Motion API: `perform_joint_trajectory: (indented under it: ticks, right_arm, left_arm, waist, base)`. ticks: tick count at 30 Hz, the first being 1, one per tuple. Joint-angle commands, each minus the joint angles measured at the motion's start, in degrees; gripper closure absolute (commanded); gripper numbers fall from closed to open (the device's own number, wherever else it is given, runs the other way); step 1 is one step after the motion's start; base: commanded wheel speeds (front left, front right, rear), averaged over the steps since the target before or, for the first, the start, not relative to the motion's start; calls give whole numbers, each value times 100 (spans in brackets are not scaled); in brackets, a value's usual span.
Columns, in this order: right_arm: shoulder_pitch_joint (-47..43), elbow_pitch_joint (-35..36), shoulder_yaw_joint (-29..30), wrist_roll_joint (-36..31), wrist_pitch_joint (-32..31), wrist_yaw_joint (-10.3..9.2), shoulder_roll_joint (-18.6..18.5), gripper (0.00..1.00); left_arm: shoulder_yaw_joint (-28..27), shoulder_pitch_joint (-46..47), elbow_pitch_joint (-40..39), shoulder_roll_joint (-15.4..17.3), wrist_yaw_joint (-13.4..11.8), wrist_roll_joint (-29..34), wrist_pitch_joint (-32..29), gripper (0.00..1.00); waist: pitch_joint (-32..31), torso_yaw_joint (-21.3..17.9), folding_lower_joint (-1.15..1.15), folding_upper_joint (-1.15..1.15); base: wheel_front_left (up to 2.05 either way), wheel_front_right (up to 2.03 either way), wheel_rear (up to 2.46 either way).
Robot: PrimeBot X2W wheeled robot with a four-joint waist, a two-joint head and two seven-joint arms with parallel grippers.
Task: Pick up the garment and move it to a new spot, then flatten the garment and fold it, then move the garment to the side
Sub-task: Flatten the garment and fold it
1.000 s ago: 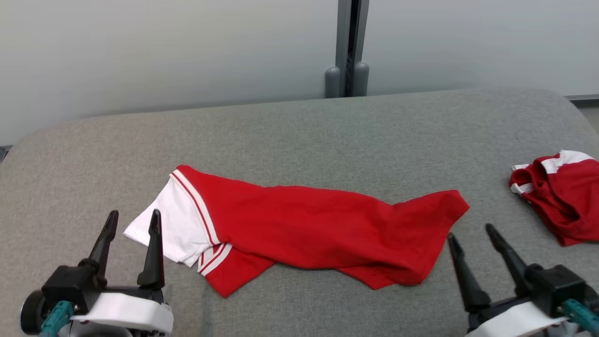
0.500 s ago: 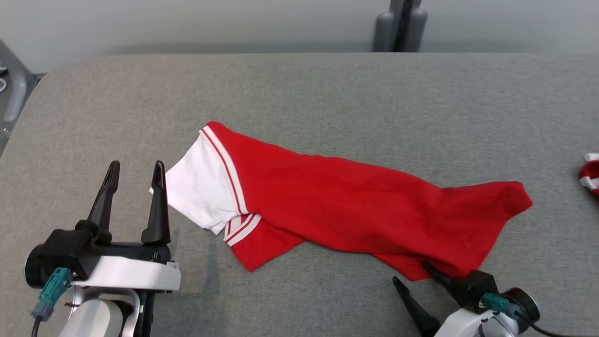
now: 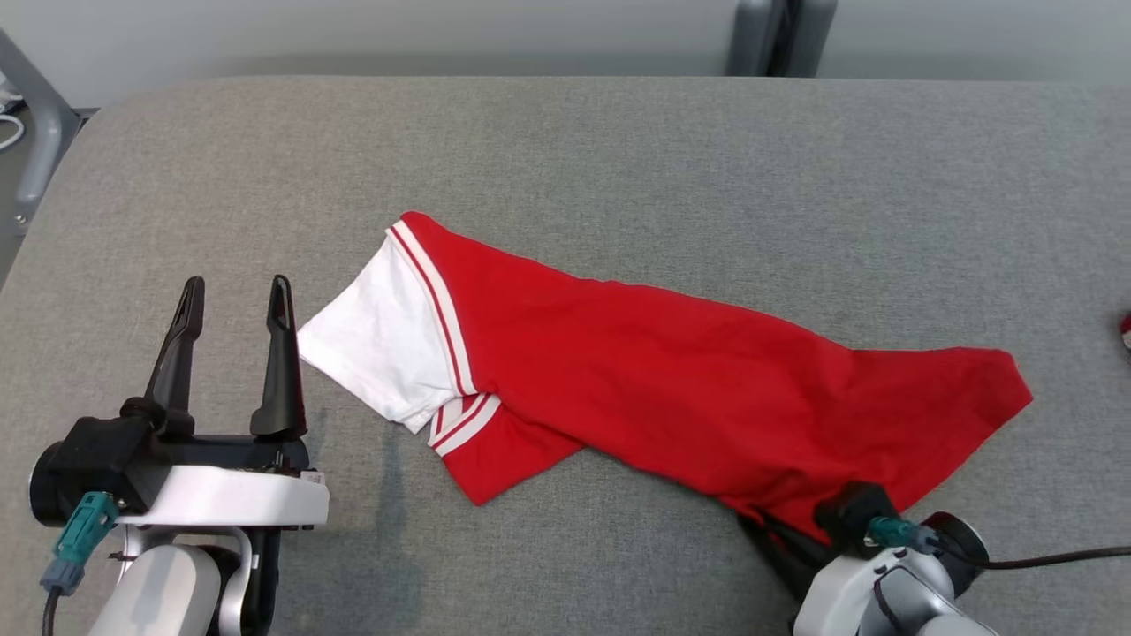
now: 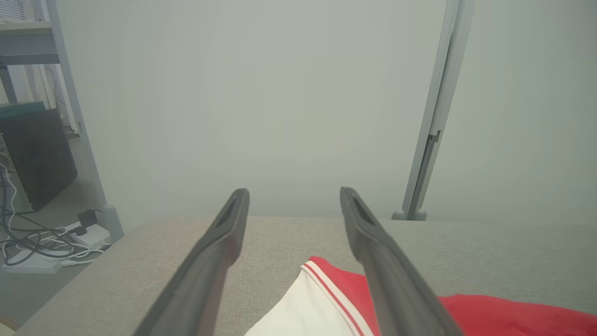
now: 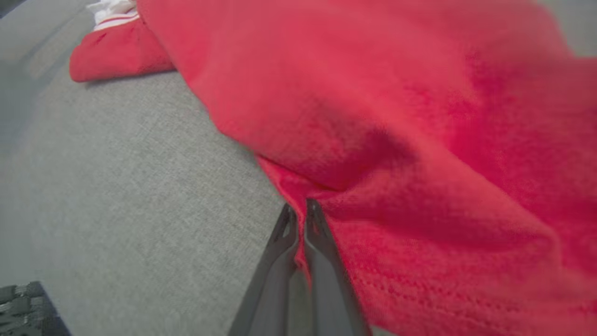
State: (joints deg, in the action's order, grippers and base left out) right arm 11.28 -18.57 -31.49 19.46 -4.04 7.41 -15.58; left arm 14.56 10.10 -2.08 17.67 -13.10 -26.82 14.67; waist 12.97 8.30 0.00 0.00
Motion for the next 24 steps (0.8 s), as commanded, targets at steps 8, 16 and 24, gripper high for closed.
perform_joint_trajectory:
  ticks: [8,16,24]
  right_arm:
    - [-108,2427,-904,1838,-1824,8,-1325,100]
    - [-269,4429,209,3363,-2693,8,-1786,100]
    - [-153,4338,1822,4470,-2828,8,-1586,100]
  left_arm:
    - [-171,-148,-33,98,-13,56,38,0]
    - [-237,-220,-102,122,-36,53,43,0]
    - [-219,-160,-146,120,-44,68,43,0]
  waist:
    - [-160,-407,0,0]
    - [-211,-536,0,0]
    - [-132,-539,0,0]
  base:
    - [0,0,0]
    - [0,0,0]
    - [0,0,0]
